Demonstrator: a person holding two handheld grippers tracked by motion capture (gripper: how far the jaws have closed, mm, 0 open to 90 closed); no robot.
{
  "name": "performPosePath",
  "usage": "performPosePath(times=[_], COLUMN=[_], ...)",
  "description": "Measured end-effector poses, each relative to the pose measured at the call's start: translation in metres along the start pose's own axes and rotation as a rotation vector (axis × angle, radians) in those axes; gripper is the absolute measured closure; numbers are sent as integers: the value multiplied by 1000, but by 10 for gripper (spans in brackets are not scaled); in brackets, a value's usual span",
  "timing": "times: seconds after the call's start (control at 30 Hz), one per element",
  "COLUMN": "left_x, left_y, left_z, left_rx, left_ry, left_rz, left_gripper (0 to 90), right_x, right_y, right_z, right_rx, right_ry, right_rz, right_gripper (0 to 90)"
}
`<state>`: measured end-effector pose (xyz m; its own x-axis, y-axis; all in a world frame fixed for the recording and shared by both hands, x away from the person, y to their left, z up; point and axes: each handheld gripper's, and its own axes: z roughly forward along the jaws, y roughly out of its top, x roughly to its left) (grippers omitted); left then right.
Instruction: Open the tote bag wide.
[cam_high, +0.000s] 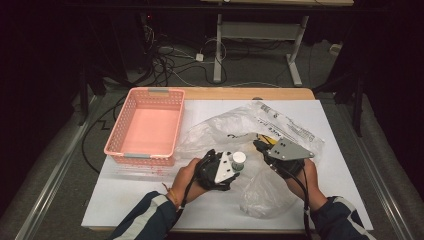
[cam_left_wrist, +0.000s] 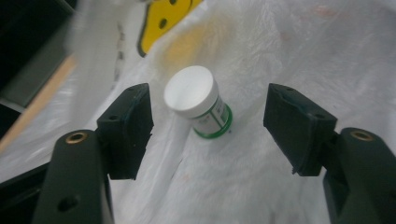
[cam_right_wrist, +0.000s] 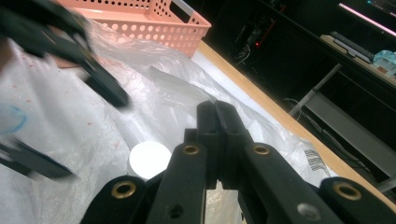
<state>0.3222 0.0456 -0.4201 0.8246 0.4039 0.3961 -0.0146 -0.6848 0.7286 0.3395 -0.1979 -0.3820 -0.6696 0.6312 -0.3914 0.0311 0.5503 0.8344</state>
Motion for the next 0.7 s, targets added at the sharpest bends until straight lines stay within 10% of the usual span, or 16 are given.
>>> performPosePath(times=[0.27, 0.7], left_x=[23, 40], left_y=[-31, -59], left_z=[-60, -38], left_rx=[-42, 98], left_ry=[175, 161], left_rz=[-113, -194], left_gripper=[237, 293], right_x=[0, -10], right_y=[1, -7], right_z=[-1, -9], right_rx=[6, 27], right_ry=[3, -8], right_rz=[-2, 3], right_gripper=[900, 900])
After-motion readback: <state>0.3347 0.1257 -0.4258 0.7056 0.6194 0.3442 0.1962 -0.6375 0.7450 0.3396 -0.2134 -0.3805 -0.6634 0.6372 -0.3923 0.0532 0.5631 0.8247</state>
